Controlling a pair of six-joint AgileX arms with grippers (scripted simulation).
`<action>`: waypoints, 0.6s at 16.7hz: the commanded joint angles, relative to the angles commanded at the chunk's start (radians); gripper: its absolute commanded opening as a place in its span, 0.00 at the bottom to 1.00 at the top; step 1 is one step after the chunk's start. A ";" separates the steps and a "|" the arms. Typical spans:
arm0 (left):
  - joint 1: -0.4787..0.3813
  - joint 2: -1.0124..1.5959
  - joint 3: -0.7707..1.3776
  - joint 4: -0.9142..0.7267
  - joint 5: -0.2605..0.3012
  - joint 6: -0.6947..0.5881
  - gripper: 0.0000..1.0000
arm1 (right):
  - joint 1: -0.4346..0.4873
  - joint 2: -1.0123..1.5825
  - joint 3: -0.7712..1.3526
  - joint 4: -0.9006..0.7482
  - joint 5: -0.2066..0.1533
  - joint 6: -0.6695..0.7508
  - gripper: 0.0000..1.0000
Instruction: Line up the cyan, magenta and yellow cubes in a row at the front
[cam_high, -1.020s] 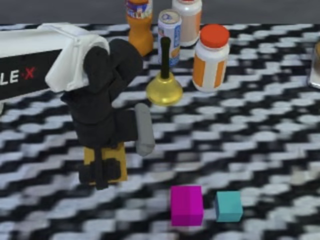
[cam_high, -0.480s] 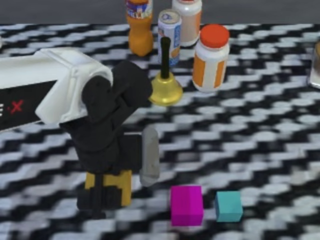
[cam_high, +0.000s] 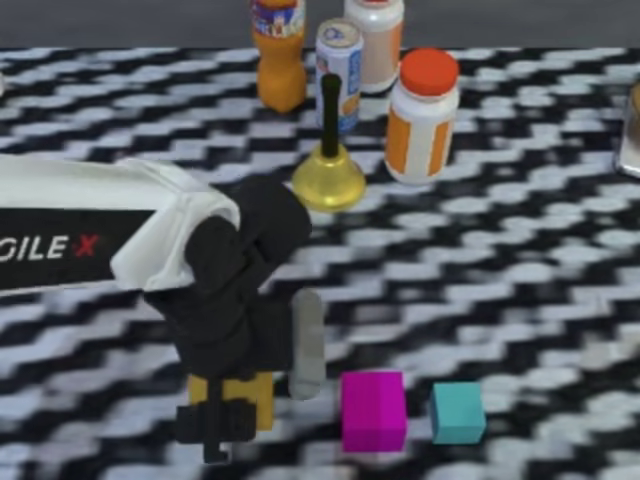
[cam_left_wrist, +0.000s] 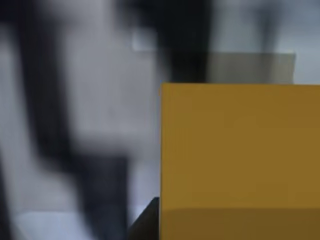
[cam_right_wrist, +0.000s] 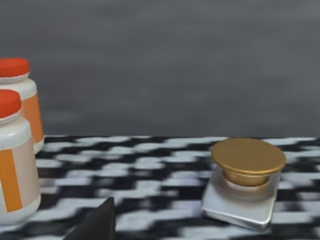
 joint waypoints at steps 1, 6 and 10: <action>-0.002 0.014 -0.015 0.025 0.000 0.000 0.00 | 0.000 0.000 0.000 0.000 0.000 0.000 1.00; -0.004 0.026 -0.027 0.044 0.000 0.001 0.00 | 0.000 0.000 0.000 0.000 0.000 0.000 1.00; -0.004 0.026 -0.027 0.044 0.000 0.001 0.30 | 0.000 0.000 0.000 0.000 0.000 0.000 1.00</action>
